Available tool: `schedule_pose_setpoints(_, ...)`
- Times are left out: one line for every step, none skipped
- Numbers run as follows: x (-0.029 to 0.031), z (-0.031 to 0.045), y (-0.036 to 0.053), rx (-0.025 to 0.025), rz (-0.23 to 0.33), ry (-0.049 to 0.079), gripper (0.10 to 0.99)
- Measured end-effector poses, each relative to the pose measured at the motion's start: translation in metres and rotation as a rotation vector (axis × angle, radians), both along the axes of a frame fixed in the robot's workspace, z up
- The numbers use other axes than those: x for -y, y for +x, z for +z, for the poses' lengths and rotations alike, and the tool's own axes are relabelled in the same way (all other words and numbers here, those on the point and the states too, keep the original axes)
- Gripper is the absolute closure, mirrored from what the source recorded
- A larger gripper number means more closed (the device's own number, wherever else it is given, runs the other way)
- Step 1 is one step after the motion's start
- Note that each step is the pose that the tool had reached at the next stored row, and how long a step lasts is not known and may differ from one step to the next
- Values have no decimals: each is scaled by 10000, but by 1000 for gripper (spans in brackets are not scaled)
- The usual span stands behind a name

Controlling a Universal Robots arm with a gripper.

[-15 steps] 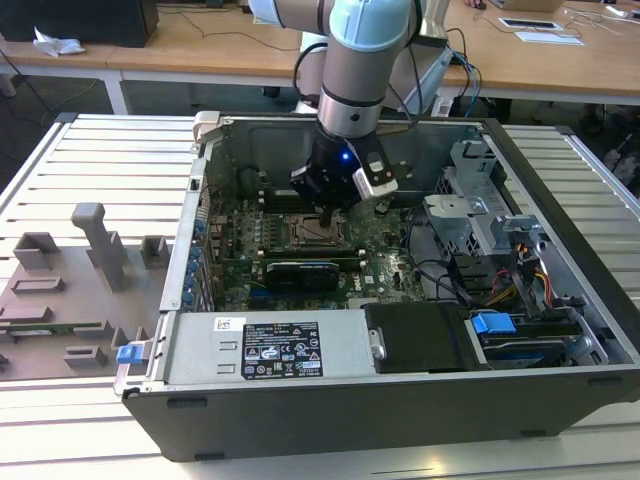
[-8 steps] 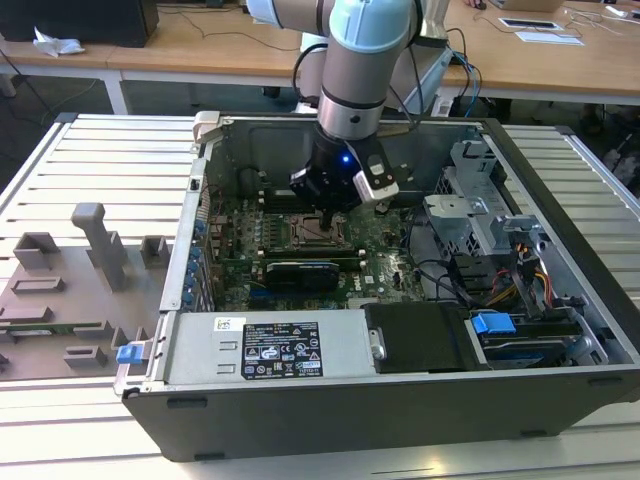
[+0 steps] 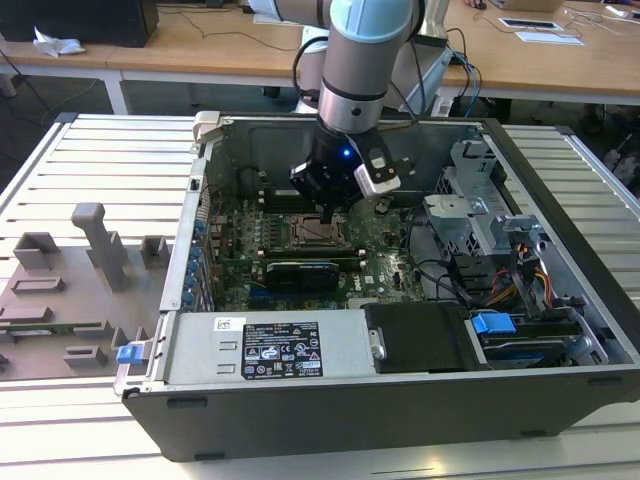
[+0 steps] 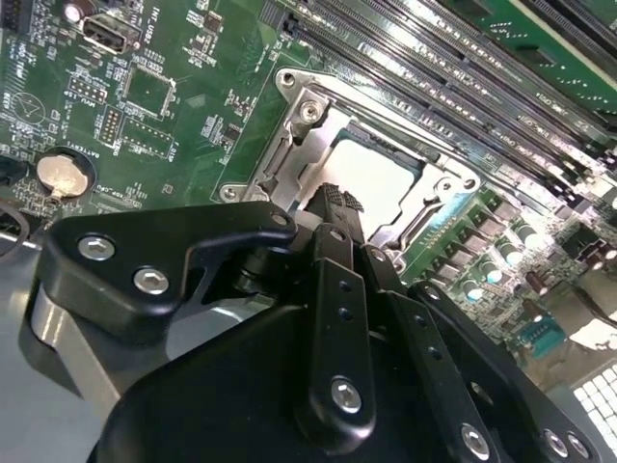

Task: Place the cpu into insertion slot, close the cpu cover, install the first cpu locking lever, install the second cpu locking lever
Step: 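Install the first cpu locking lever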

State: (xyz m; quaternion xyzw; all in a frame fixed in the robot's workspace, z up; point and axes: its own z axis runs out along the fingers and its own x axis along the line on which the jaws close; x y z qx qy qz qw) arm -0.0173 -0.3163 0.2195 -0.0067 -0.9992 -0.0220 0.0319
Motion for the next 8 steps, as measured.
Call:
schedule_pose_setpoints(0, 15, 0, 0, 0, 0, 980)
schedule_pose_setpoints(0, 25, 0, 0, 0, 0, 980)
schedule_pose_setpoints(0, 36, 0, 0, 0, 0, 980)
schedule_pose_setpoints(0, 49, 0, -1, 0, 0, 980)
schedule_pose_setpoints(0, 62, 0, 0, 0, -1, 980)
schedule_pose_setpoints(0, 79, 0, -1, 0, -1, 980)
schedule_pose_setpoints(0, 95, 0, 0, 0, 0, 980)
schedule_pose_setpoints(0, 111, 0, 0, 0, -1, 980)
